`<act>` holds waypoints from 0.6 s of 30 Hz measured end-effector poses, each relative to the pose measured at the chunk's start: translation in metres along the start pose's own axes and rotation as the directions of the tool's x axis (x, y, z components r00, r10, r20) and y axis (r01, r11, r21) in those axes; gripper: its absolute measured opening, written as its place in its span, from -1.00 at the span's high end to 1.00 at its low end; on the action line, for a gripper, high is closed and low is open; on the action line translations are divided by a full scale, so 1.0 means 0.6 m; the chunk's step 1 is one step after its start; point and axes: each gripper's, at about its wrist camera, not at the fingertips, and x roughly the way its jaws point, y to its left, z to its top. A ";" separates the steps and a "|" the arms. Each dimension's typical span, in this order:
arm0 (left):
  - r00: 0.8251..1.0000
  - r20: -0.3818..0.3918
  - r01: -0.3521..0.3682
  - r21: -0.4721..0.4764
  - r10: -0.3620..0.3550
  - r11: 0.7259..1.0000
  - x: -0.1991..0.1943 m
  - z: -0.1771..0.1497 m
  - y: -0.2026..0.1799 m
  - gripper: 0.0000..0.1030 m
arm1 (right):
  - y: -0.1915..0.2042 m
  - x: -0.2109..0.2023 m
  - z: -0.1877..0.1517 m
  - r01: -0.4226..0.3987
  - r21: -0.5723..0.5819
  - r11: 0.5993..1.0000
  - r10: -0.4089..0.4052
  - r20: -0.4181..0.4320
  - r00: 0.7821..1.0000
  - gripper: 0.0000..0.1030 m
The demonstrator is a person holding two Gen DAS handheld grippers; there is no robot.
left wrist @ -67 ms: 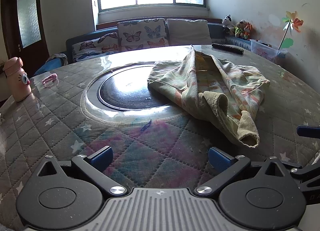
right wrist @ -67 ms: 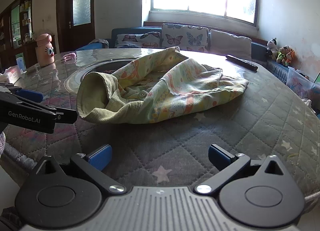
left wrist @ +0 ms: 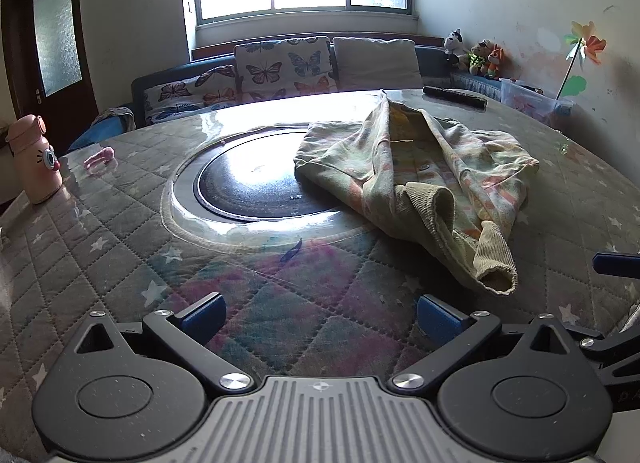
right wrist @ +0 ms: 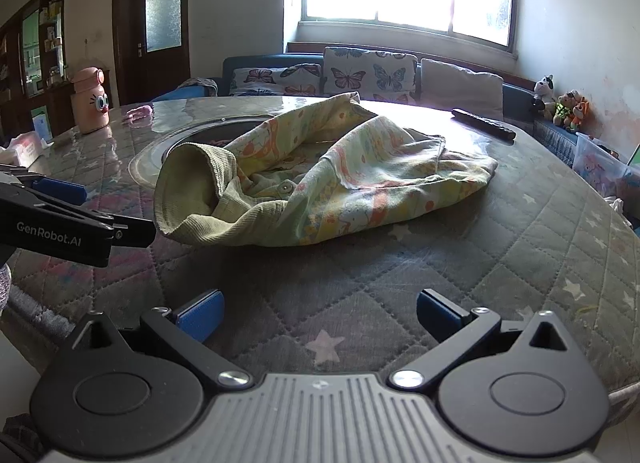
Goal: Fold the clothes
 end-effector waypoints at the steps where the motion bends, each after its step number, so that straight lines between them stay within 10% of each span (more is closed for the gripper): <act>1: 1.000 0.001 0.000 -0.001 0.000 1.000 0.000 0.000 0.000 -1.00 | -0.001 0.000 0.000 0.000 0.000 1.000 0.000 0.001 1.000 -1.00; 18: 1.000 -0.020 0.005 0.000 -0.005 1.000 0.001 -0.010 -0.006 -1.00 | 0.002 0.000 -0.010 0.000 -0.001 1.000 0.000 0.004 1.000 -1.00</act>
